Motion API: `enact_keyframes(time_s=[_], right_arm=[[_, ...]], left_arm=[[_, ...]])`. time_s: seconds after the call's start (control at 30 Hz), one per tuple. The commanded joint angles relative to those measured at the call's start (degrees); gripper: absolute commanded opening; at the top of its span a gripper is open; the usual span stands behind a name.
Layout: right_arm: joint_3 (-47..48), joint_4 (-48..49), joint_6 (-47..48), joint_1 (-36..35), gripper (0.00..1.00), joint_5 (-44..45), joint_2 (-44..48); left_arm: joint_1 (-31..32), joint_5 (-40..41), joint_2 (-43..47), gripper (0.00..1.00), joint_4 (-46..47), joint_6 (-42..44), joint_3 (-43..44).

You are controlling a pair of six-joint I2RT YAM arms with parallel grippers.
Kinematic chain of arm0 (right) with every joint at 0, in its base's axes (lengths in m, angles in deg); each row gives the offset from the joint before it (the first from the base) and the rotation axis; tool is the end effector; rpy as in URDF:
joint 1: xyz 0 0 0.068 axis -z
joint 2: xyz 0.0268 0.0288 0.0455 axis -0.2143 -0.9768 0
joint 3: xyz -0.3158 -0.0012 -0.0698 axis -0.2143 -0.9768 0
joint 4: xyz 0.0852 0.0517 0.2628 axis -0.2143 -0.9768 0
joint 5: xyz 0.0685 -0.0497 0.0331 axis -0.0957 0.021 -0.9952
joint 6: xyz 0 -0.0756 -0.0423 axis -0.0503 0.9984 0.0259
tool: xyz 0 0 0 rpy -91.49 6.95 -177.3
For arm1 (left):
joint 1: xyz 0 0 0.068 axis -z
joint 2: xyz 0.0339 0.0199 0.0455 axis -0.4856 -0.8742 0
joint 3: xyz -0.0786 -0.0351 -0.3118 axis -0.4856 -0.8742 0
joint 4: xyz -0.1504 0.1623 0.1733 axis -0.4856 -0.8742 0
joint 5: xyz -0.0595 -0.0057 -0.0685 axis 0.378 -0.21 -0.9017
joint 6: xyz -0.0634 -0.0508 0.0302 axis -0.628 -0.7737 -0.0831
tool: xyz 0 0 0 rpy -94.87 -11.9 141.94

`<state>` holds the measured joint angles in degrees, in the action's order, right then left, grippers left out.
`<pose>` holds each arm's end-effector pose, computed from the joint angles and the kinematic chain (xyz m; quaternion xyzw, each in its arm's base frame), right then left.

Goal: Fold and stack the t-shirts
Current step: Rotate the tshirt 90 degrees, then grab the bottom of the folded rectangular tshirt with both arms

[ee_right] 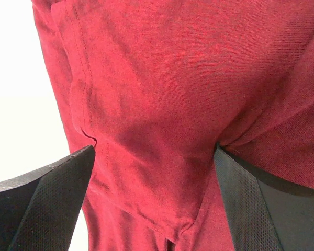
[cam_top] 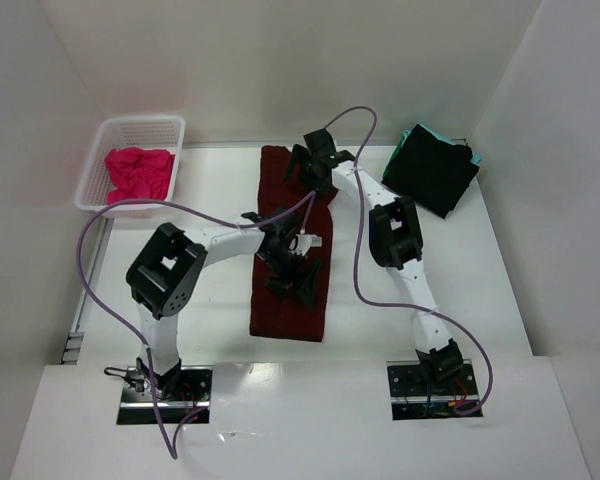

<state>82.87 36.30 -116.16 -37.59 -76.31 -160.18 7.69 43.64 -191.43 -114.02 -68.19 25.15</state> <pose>0.5979 0.2839 0.1616 0.1025 0.9235 0.2063 0.3067 0.3051 -0.2831 0.1587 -0.2151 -0.9205 0.3256 0.0177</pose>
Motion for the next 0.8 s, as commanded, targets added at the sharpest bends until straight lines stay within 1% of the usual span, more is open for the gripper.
enact_keyframes(time_s=[0.0,0.1,0.17,0.3,0.37,0.43,0.47,0.5,0.53,0.6,0.67,0.7,0.77], right_arm=[[3.5,1.4,1.9,-0.4,0.99,-0.2,-0.4],[4.8,0.2,4.0,-0.2,0.99,1.9,2.9],[4.8,0.2,4.7,0.7,0.99,2.3,5.9],[3.9,1.0,4.5,4.0,0.99,-3.0,14.1],[1.3,1.4,4.4,4.8,0.99,-3.8,17.7],[-4.1,2.9,5.7,4.8,0.99,-3.3,24.8],[-8.6,4.4,6.0,4.8,0.99,-2.7,27.5],[-14.8,6.4,5.8,4.8,0.99,-1.9,31.2],[-18.7,7.5,5.2,4.8,0.99,-1.0,35.8],[-29.8,9.2,3.9,4.8,0.99,0.4,40.8],[-37.7,10.1,2.4,4.8,0.99,-0.3,47.2],[-43.1,10.2,1.7,4.8,0.99,-0.8,48.9],[-49.9,10.6,0.4,4.5,0.99,-1.7,53.5]], left_arm=[[0.5,1.3,-0.6,1.00,1.0,0.0,0.7],[0.5,5.9,2.7,1.00,0.1,-1.1,0.7],[0.5,7.5,5.5,1.00,-0.8,-1.5,1.6],[0.5,10.6,10.5,1.00,-3.0,-1.5,6.0],[0.5,14.4,14.0,1.00,-4.7,-1.5,8.5],[-0.5,18.9,17.1,1.00,-5.2,-2.6,9.7],[-1.3,21.9,19.5,1.00,-5.0,-4.2,9.2],[-2.4,23.1,20.9,1.00,-4.7,-6.2,7.8],[-4.0,24.0,22.5,1.00,-4.4,-7.3,5.7],[-5.8,24.5,25.4,1.00,-3.9,-9.1,1.2],[-6.2,24.7,27.2,1.00,-4.1,-10.4,-1.7],[-6.2,25.6,27.3,1.00,-4.4,-10.6,-3.5],[-6.2,26.1,28.3,1.00,-4.9,-12.2,-5.4]])
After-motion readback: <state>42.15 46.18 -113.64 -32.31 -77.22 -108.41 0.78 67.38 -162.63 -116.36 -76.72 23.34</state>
